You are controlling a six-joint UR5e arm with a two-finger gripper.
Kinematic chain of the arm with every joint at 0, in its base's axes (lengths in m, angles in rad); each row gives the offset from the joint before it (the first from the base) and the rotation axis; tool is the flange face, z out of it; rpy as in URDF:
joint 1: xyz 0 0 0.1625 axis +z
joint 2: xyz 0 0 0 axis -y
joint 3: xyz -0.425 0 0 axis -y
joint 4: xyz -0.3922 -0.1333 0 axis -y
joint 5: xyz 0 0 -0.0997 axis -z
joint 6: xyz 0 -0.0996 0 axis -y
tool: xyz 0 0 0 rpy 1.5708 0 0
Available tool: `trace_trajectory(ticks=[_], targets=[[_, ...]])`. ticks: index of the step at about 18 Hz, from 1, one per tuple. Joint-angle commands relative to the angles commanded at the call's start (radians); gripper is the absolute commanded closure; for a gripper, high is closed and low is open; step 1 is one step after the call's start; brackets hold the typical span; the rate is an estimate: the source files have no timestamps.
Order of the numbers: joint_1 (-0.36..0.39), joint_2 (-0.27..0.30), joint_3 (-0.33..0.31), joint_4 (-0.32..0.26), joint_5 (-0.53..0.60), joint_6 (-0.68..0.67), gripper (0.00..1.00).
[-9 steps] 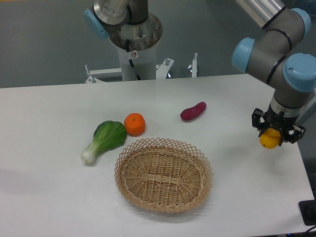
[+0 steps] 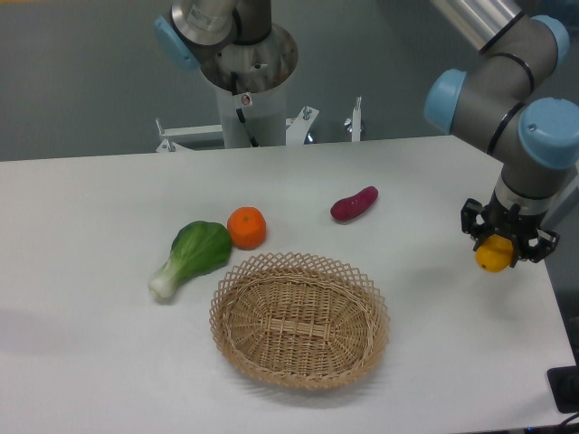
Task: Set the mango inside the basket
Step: 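Hold the yellow mango in the gripper and begin lifting it, then carry the held yellow mango over the wicker basket and lower it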
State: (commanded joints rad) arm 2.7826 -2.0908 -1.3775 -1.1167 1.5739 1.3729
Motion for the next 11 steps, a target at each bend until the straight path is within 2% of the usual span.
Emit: trace_trajectory(ticks=[7, 11], targets=[[-0.018, 0.011, -0.029, 0.006, -0.009, -0.040, 0.70], [-0.057, 0.018, -0.038, 0.006, -0.009, -0.121, 0.72]])
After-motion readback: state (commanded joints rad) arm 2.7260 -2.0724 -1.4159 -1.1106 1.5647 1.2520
